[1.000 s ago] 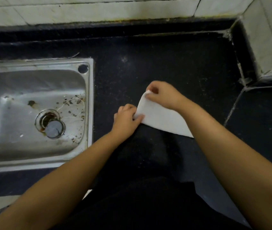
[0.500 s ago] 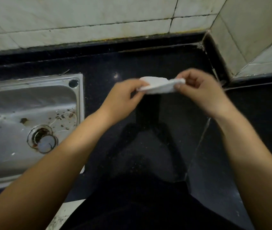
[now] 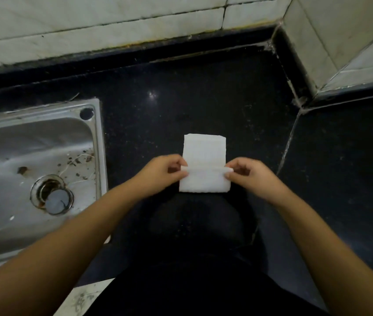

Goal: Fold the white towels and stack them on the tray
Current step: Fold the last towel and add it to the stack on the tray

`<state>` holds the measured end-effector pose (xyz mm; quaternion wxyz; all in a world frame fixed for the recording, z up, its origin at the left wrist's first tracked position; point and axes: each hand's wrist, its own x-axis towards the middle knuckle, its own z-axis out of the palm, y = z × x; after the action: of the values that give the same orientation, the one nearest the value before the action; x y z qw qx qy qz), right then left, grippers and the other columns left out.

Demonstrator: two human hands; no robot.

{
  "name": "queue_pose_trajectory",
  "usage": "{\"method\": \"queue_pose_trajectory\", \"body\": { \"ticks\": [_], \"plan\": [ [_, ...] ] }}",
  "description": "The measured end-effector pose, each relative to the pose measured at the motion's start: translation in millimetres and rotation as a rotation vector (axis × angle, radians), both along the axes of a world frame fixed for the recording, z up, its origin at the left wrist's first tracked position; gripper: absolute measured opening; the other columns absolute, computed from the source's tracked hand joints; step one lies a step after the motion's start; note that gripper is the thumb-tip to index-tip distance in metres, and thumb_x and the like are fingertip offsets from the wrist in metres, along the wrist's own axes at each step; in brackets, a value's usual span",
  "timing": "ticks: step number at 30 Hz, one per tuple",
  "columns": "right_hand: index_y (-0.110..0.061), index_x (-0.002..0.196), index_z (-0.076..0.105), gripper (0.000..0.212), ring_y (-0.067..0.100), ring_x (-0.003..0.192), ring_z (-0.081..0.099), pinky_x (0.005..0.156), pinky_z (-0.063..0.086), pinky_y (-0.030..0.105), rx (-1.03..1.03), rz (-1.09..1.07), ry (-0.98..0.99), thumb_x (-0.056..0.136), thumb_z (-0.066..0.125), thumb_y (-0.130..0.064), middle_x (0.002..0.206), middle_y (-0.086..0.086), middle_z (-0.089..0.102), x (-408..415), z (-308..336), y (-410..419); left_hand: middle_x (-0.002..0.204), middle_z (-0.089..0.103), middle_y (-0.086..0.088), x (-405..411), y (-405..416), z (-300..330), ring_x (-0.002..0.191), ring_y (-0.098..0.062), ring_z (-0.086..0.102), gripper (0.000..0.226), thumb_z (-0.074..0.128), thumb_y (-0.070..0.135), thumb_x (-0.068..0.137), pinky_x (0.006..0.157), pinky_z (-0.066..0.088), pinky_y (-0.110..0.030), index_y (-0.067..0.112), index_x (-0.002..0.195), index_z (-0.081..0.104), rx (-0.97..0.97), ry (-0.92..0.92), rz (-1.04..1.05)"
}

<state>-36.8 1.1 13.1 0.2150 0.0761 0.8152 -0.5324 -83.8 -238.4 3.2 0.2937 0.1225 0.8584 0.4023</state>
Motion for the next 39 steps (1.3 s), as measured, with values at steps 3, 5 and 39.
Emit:
{"method": "queue_pose_trajectory", "body": {
  "ticks": [3, 5, 39],
  "plan": [
    [-0.011, 0.095, 0.067, 0.008, 0.003, 0.073, 0.058, 0.073, 0.046, 0.017, 0.068, -0.111, 0.047, 0.088, 0.064, -0.013, 0.086, 0.003, 0.066, -37.0, -4.4, 1.0, 0.086, 0.066, 0.002, -36.3, 11.5, -2.9, 0.078, -0.006, 0.059, 0.005, 0.065, 0.020, 0.087, 0.074, 0.046, -0.021, 0.019, 0.090, 0.061, -0.003, 0.029, 0.068],
    [-0.012, 0.098, 0.067, 0.011, 0.008, 0.073, 0.054, 0.070, 0.044, 0.021, 0.150, -0.156, 0.047, 0.088, 0.064, -0.016, 0.082, 0.000, 0.061, -58.9, -12.1, -1.2, 0.082, 0.061, 0.007, -56.6, 18.8, -9.0, 0.077, -0.008, 0.056, 0.005, 0.063, 0.022, 0.088, 0.070, 0.044, -0.018, 0.020, 0.090, 0.060, -0.039, 0.064, 0.080],
    [-0.017, 0.088, 0.063, 0.005, 0.019, 0.083, 0.060, 0.076, 0.050, 0.034, -0.181, -0.672, 0.067, 0.090, 0.059, -0.014, 0.092, 0.009, 0.064, 3.9, 11.0, -18.6, 0.116, 0.061, -0.007, -21.1, 53.7, 11.7, 0.102, -0.020, 0.061, 0.054, 0.058, 0.006, 0.089, 0.084, 0.054, -0.033, 0.010, 0.138, 0.036, 0.395, -0.399, 0.421]
  ]
}}
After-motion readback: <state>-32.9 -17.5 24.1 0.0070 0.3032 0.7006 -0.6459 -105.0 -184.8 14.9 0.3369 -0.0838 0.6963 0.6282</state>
